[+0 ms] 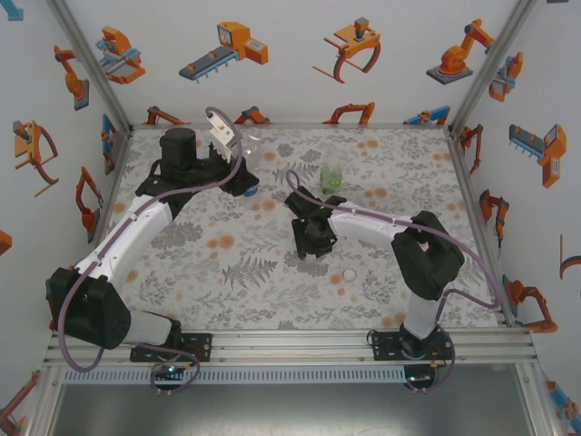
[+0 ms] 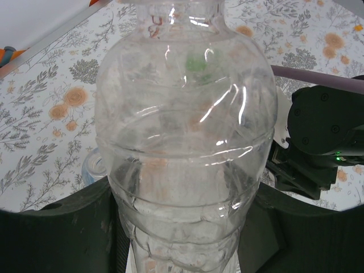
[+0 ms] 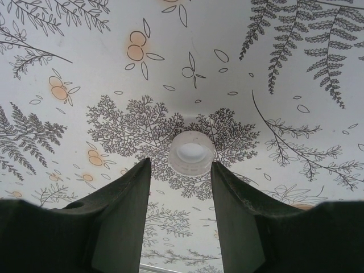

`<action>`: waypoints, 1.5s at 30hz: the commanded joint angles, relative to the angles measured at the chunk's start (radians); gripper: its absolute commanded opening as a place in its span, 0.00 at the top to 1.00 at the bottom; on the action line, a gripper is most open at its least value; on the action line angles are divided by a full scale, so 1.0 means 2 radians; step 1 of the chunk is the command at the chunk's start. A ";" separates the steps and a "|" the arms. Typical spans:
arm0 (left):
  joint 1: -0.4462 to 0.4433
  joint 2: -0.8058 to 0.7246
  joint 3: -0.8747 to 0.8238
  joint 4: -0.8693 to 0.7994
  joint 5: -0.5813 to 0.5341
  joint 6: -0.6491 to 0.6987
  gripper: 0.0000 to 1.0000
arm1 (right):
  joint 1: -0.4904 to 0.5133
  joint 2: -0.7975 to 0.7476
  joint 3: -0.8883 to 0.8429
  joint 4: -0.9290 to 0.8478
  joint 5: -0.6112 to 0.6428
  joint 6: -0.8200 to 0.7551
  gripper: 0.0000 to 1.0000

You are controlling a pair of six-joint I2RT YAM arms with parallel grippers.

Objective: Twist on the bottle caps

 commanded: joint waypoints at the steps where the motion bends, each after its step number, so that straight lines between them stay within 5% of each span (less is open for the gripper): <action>1: 0.003 -0.015 -0.004 0.012 0.011 -0.006 1.00 | -0.002 0.006 0.006 0.003 -0.001 0.002 0.54; 22: 0.003 -0.014 -0.004 0.011 0.011 -0.006 1.00 | -0.019 0.018 -0.026 0.047 -0.028 0.018 0.59; 32: 0.002 -0.012 -0.004 0.012 0.012 -0.006 1.00 | -0.032 0.009 -0.042 0.065 -0.042 0.024 0.69; 45: 0.003 -0.011 -0.004 0.012 0.013 -0.007 1.00 | -0.049 -0.002 -0.050 0.060 -0.034 0.025 0.59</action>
